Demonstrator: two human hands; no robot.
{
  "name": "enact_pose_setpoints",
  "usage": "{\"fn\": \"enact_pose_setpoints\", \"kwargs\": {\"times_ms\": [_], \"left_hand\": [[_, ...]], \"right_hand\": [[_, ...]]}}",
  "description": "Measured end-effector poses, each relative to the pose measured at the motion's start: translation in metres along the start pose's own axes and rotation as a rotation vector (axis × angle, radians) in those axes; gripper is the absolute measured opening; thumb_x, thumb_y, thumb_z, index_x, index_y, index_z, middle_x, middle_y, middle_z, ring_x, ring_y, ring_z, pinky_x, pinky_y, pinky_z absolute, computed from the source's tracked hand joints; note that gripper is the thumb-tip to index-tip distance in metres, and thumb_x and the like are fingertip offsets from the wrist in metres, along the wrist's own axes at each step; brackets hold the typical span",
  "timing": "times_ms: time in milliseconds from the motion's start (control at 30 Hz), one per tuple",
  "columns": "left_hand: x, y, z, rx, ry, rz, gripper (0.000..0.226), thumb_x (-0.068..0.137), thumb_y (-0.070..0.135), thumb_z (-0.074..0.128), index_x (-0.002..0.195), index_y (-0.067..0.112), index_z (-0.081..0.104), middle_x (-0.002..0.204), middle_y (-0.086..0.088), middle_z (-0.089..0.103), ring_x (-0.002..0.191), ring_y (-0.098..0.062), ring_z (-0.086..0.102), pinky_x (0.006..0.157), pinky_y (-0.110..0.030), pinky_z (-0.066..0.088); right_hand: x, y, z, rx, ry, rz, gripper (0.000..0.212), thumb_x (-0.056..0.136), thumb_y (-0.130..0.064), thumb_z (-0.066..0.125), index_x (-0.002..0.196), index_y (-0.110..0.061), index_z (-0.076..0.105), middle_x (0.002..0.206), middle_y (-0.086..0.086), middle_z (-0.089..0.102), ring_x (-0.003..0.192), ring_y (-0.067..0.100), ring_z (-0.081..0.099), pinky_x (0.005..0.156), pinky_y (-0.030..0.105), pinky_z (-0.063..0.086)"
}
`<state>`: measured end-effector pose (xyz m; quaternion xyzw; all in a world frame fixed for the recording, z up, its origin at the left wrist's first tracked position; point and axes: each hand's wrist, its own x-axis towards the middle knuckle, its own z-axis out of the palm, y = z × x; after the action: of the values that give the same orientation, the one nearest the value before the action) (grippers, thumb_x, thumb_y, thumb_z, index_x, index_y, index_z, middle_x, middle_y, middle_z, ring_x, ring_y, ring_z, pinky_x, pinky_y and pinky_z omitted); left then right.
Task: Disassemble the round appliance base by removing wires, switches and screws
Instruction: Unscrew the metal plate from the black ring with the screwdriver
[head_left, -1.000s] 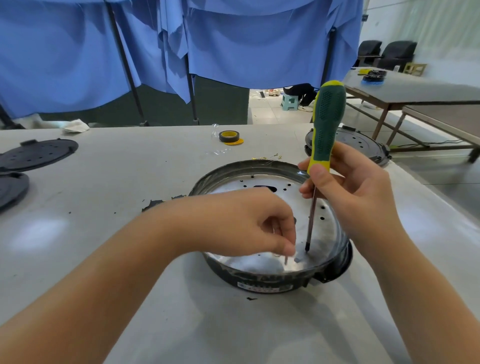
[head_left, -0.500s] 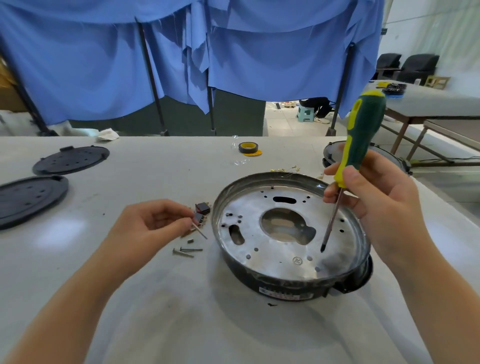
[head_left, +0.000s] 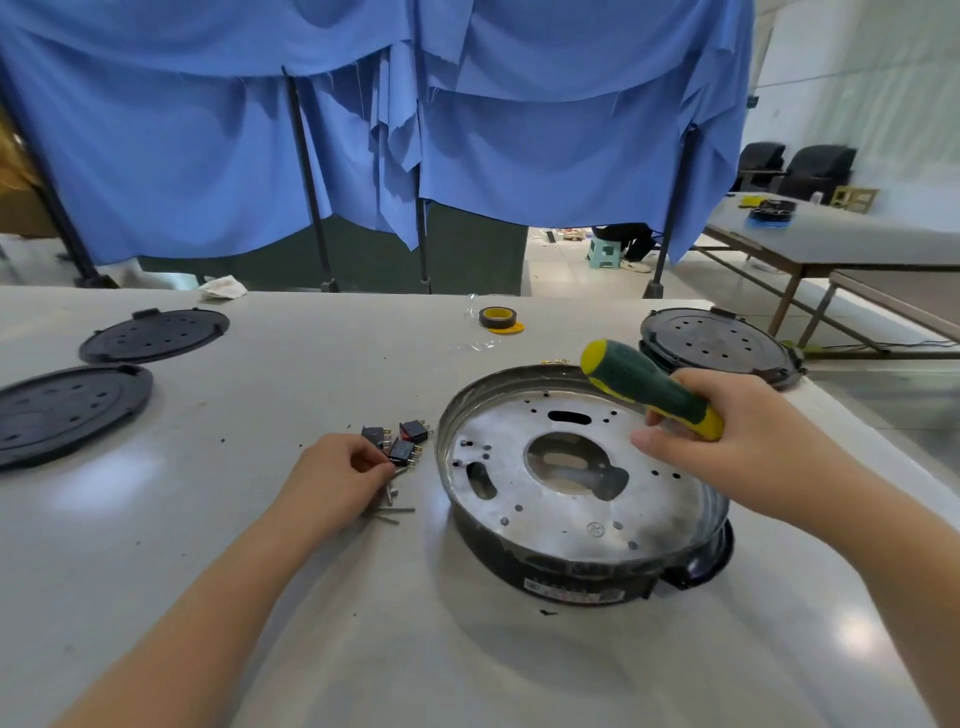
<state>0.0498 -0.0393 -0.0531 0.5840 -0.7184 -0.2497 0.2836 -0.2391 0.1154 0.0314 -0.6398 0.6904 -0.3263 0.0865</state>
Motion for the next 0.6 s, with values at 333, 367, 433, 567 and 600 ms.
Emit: {"fn": "enact_pose_setpoints", "kwargs": {"times_ms": [333, 367, 433, 567, 600], "left_hand": [[-0.025, 0.036, 0.000, -0.279, -0.056, 0.034, 0.033, 0.085, 0.056, 0.056, 0.096, 0.026, 0.063, 0.065, 0.002, 0.069, 0.052, -0.009, 0.061, 0.052, -0.026, 0.049], [-0.028, 0.042, -0.001, -0.309, -0.157, -0.012, 0.039, 0.083, 0.059, 0.057, 0.105, 0.027, 0.059, 0.064, 0.001, 0.070, 0.046, -0.009, 0.058, 0.047, -0.024, 0.047], [-0.034, 0.052, -0.001, -0.286, -0.344, -0.068, 0.049, 0.081, 0.055, 0.061, 0.120, 0.027, 0.050, 0.065, -0.001, 0.072, 0.041, -0.011, 0.056, 0.040, -0.022, 0.040], [-0.038, 0.060, 0.001, -0.327, -0.435, -0.113, 0.045, 0.084, 0.018, 0.060, 0.126, 0.020, 0.043, 0.063, -0.009, 0.072, 0.039, -0.016, 0.057, 0.038, -0.021, 0.039], [-0.038, 0.060, 0.001, -0.336, -0.427, -0.115, 0.042, 0.084, 0.014, 0.057, 0.124, 0.019, 0.045, 0.061, -0.009, 0.071, 0.040, -0.017, 0.058, 0.038, -0.022, 0.040]], "right_hand": [[0.014, 0.051, 0.010, -0.220, 0.140, 0.430, 0.023, 0.077, -0.039, 0.071, 0.089, -0.028, 0.055, 0.071, -0.010, 0.057, 0.064, 0.007, 0.053, 0.053, 0.027, 0.040], [0.014, 0.053, 0.010, -0.209, 0.124, 0.453, 0.019, 0.078, -0.038, 0.069, 0.084, -0.023, 0.060, 0.068, -0.005, 0.060, 0.062, 0.012, 0.056, 0.052, 0.027, 0.042], [0.013, 0.056, 0.009, -0.193, 0.056, 0.495, 0.019, 0.078, -0.032, 0.068, 0.069, -0.016, 0.064, 0.057, 0.003, 0.059, 0.056, 0.019, 0.056, 0.052, 0.027, 0.041], [0.013, 0.054, 0.008, -0.120, -0.017, 0.563, 0.025, 0.075, -0.014, 0.064, 0.052, -0.012, 0.055, 0.046, 0.005, 0.045, 0.048, 0.022, 0.044, 0.048, 0.024, 0.032], [0.014, 0.054, 0.007, -0.094, -0.003, 0.565, 0.025, 0.076, -0.012, 0.063, 0.053, -0.010, 0.054, 0.048, 0.006, 0.043, 0.048, 0.022, 0.041, 0.048, 0.024, 0.030]]}}
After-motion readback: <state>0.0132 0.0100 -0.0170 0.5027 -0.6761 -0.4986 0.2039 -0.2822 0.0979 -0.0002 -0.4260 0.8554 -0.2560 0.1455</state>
